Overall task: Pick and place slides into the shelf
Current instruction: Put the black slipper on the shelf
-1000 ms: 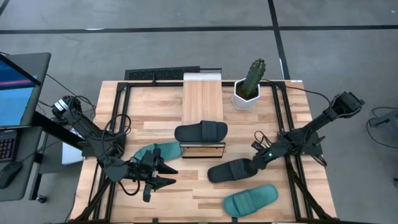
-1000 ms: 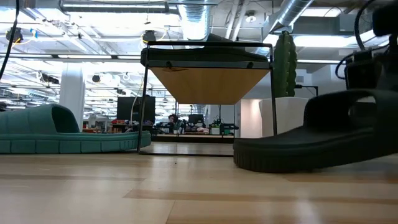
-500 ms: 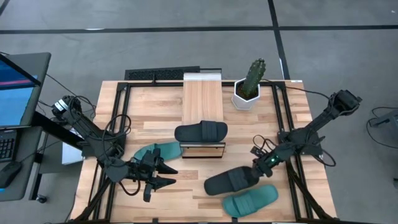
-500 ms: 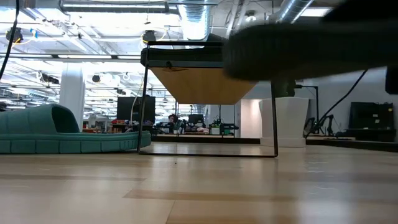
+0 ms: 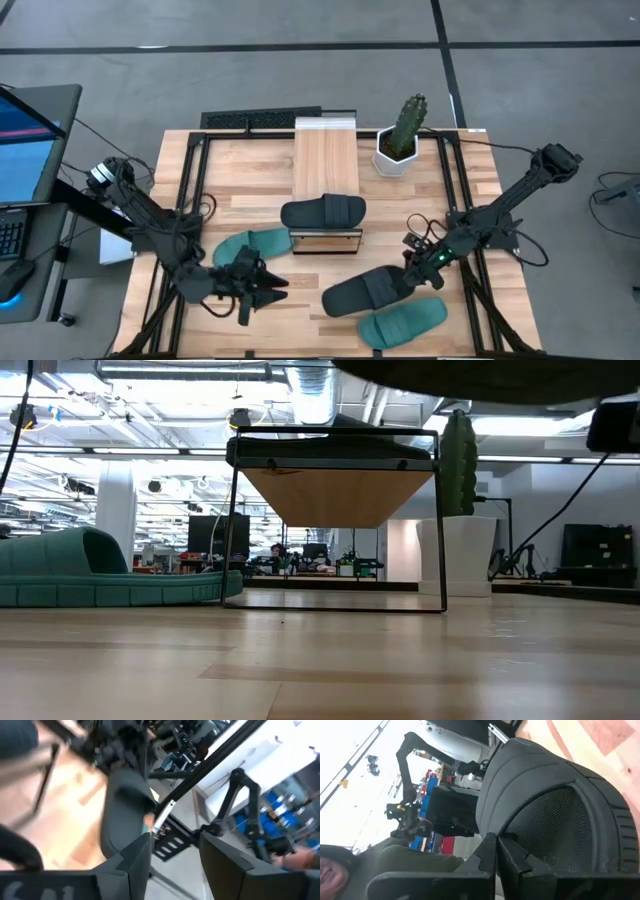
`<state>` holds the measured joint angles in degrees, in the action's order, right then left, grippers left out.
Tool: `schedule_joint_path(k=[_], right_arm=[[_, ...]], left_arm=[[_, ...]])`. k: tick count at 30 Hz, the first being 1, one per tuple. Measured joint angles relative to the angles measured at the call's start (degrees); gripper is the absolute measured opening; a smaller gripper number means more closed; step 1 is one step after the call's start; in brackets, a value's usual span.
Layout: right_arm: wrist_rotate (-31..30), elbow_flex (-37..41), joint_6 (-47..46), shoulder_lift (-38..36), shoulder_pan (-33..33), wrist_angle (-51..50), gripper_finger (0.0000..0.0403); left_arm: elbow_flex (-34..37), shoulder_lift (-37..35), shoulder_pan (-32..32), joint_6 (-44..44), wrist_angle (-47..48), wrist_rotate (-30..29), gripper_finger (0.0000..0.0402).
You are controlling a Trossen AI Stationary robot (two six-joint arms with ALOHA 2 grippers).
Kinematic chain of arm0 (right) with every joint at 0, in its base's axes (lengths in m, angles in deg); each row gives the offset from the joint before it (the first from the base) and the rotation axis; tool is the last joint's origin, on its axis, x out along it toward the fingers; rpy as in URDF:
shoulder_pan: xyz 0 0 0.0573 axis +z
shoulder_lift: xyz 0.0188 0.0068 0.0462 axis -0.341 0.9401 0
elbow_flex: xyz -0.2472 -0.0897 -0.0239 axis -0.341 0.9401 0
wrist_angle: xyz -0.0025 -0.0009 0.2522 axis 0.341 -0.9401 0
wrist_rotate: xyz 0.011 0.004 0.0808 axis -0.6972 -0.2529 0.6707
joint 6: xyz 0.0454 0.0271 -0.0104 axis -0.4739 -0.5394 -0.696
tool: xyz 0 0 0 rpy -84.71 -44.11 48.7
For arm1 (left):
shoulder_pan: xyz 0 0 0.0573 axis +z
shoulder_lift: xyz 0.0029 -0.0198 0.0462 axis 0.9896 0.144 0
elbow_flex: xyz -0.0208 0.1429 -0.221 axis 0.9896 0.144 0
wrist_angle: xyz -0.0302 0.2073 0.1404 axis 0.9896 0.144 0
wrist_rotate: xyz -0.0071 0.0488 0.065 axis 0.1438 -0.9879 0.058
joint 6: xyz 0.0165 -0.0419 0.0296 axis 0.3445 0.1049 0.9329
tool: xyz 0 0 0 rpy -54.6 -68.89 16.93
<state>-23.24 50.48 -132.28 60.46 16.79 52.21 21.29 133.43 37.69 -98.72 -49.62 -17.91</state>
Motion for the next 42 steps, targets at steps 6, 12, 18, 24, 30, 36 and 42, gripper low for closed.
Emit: schedule_joint_path(k=[6, 12, 18, 24, 30, 36, 42], right_arm=[[-2.41, -2.61, 3.53, -4.25, 0.0, -5.39, 0.0], [-3.04, -5.6, 6.03, -5.87, 0.03, -9.86, 0.0], [-3.08, -7.56, 7.61, -5.82, 0.78, -10.97, 0.0], [-3.28, -8.01, 7.66, -5.82, 1.92, -11.03, 0.0], [-4.82, -8.01, 7.58, -5.81, 3.17, -10.86, 0.0], [-6.08, -8.01, 7.5, -5.8, 4.15, -10.75, 0.0], [-6.34, -8.01, 7.57, -5.8, 4.14, -10.21, 0.0]], left_arm=[[0.06, 7.3, 0.06, -11.69, -5.2, -0.13, 0.0163], [0.06, 13.06, 1.22, -15.6, -17.3, -0.09, 0.0179], [0.03, 15.21, 1.94, -17.11, -21.01, 0.33, 0.0191], [0.03, 15.26, 2.03, -17.09, -20.97, -0.03, 0.0193], [0.03, 15.28, 2.88, -17.11, -20.01, 0.91, 0.0193], [0.03, 15.28, 4.01, -17.12, -18.72, 2.58, 0.0193], [0.03, 15.3, 5.21, -17.1, -17.29, 4.52, 0.0193]])
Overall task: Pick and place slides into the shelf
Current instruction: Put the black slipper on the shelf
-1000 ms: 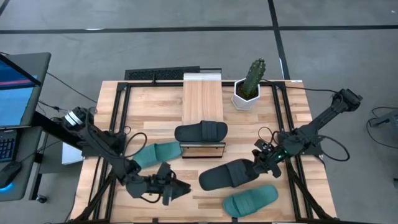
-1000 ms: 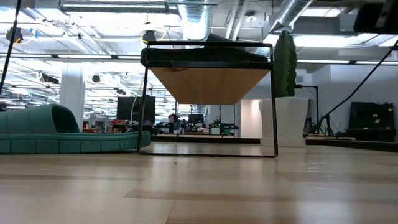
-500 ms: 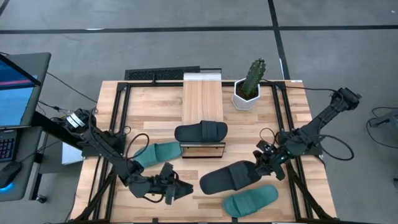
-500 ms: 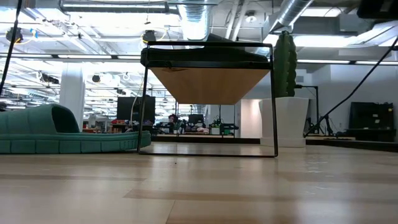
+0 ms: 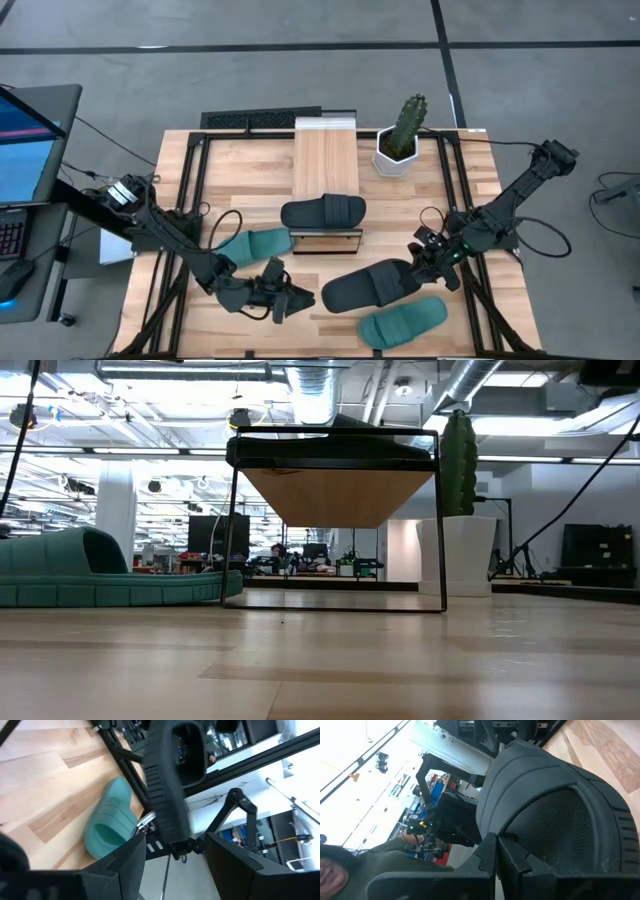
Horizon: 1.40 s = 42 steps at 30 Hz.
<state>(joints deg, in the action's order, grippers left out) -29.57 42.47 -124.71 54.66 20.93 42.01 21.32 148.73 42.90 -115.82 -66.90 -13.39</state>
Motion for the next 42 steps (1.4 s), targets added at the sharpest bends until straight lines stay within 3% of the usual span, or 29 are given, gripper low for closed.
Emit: schedule_joint_path(k=[42], right_arm=[[0.08, 0.0, 2.51, 2.38, -0.87, 2.99, 0.0]], left_arm=[[0.0, 0.0, 4.16, 4.07, -1.42, 5.49, 0.0193]])
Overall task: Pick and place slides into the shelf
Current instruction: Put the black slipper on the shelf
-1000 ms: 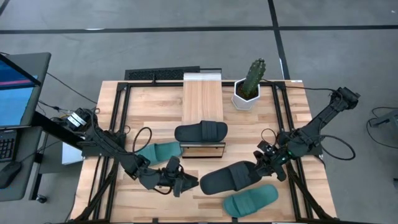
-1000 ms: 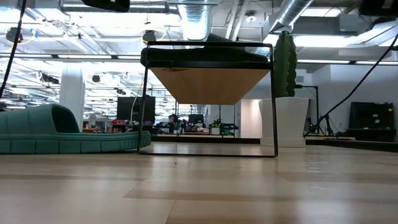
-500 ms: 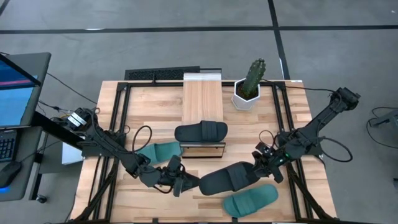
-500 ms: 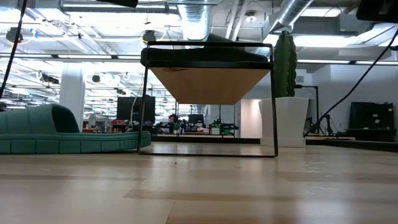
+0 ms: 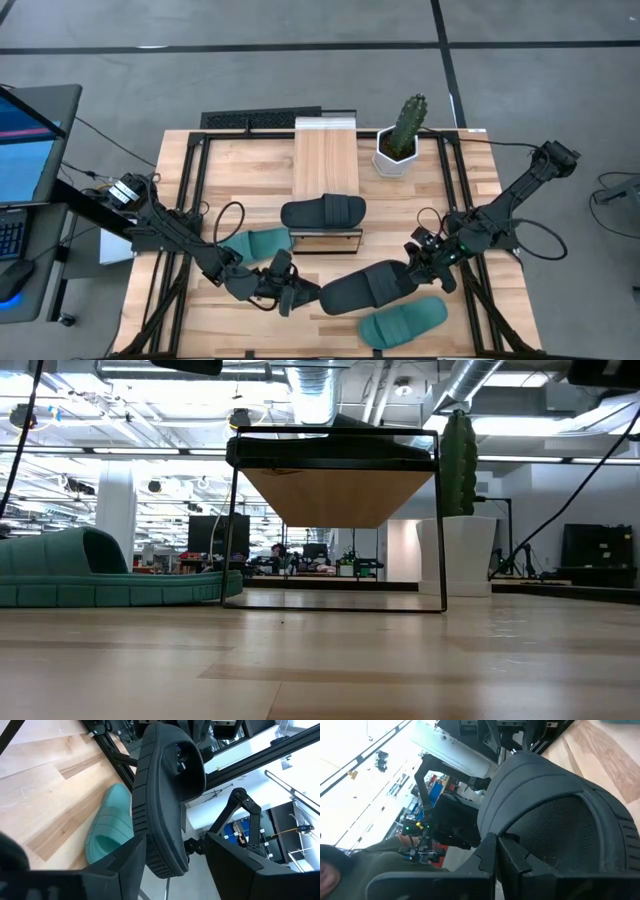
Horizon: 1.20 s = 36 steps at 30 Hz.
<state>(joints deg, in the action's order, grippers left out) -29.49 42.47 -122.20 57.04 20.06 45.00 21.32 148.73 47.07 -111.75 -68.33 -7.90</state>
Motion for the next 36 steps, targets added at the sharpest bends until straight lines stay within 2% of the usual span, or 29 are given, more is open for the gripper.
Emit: schedule_joint_path(k=[8, 30, 33, 36], right_arm=[[-0.15, 0.0, 0.04, -0.02, 0.26, 1.04, 0.0], [2.82, 0.0, 1.92, -0.02, -6.15, 0.88, 0.0], [3.22, 0.0, 1.97, -0.02, -6.57, 0.88, 0.0], [3.71, 0.0, 1.95, -0.02, -6.91, 1.06, 0.0]], left_arm=[[0.0, 0.0, 0.0, -0.55, 0.34, 0.47, 0.0193], [0.0, 0.0, 2.48, -2.69, 0.27, 1.63, 0.019], [0.0, 0.0, 3.45, -3.36, 0.29, 3.13, 0.0159], [0.05, 0.0, 3.95, -3.77, 0.56, 4.38, 0.0082]])
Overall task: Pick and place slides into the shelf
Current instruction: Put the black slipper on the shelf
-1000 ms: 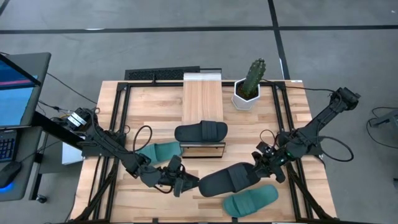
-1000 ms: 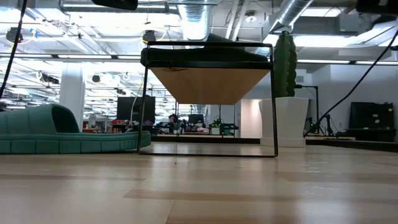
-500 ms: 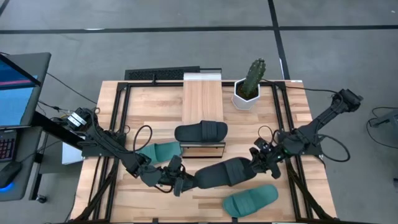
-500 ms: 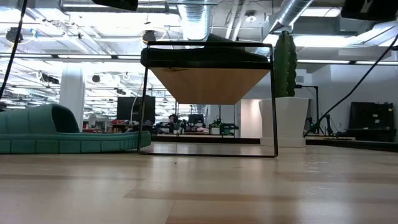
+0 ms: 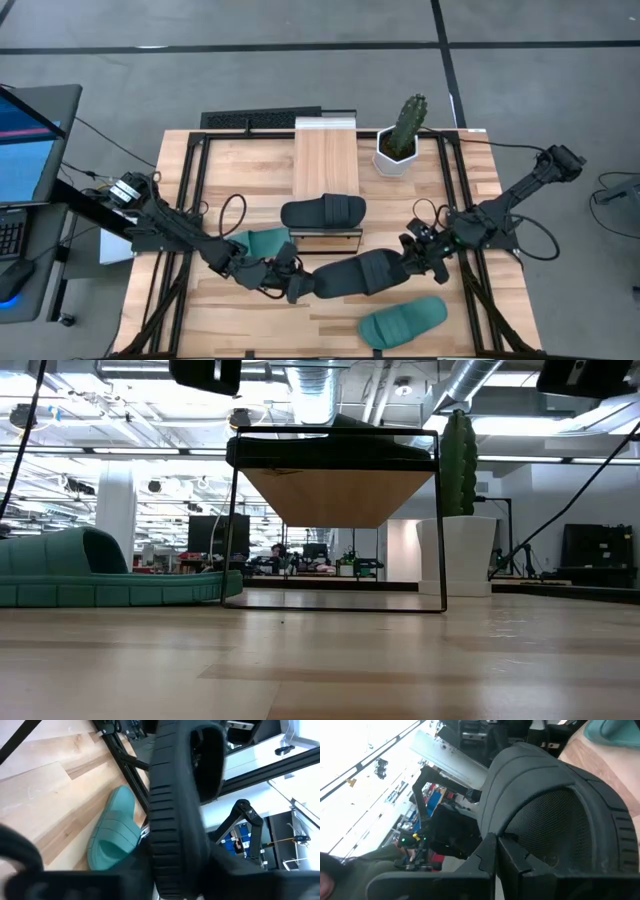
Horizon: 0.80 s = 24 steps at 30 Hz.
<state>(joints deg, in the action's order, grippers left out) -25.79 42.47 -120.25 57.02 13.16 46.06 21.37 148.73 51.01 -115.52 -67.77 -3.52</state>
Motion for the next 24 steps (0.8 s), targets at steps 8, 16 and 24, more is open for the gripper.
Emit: schedule_joint_path(k=[8, 16, 24], right_arm=[[0.17, 0.0, 0.97, -0.04, -0.14, 0.27, 0.0008], [0.11, 0.0, -0.56, -0.04, -0.14, 1.91, 0.0088], [2.39, 0.0, -2.19, -0.39, -0.23, -0.52, 0.0187]], left_arm=[[0.02, 0.0, 0.07, 0.39, -0.09, 0.56, 0.0038], [0.02, 0.0, -0.07, 1.3, -2.12, 0.4, 0.0038], [0.02, -0.06, -1.34, 1.07, -2.34, -0.18, 0.0038]])
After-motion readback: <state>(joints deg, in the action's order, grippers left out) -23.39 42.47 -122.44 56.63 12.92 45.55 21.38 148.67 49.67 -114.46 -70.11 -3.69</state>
